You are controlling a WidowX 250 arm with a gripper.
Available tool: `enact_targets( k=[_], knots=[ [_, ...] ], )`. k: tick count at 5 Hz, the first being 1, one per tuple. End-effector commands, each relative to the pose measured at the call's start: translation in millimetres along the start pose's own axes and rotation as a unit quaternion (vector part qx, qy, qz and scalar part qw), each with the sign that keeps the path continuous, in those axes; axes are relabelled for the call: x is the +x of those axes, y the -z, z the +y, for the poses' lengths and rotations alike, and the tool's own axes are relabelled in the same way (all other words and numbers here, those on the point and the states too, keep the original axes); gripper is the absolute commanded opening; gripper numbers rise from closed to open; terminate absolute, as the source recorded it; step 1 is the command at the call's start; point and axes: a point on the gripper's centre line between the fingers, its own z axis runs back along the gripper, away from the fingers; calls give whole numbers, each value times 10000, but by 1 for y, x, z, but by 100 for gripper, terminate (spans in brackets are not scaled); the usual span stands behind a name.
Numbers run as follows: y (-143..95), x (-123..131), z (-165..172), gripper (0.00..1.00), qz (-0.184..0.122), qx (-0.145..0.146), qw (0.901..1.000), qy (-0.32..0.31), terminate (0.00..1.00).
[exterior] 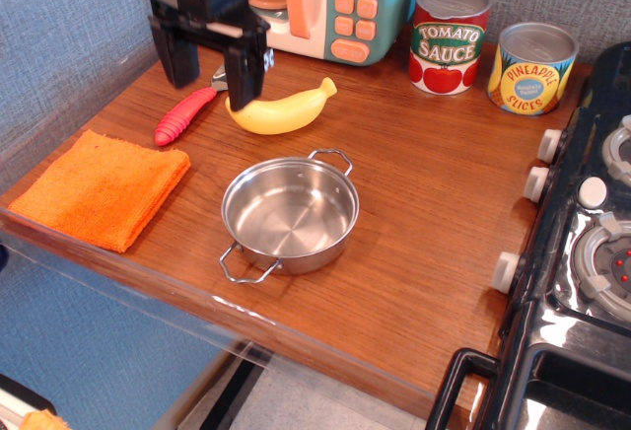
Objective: Place the metal pot in front of the cans.
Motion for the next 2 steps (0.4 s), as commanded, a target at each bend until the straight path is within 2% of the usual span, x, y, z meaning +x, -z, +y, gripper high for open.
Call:
enact_targets(
  k=[1, 2],
  knots=[
    [-5, -11, -13, 100, -84, 40, 9999, 108, 0],
    [-2, -21, -19, 100, -39, 20, 9999, 135, 0]
  ],
)
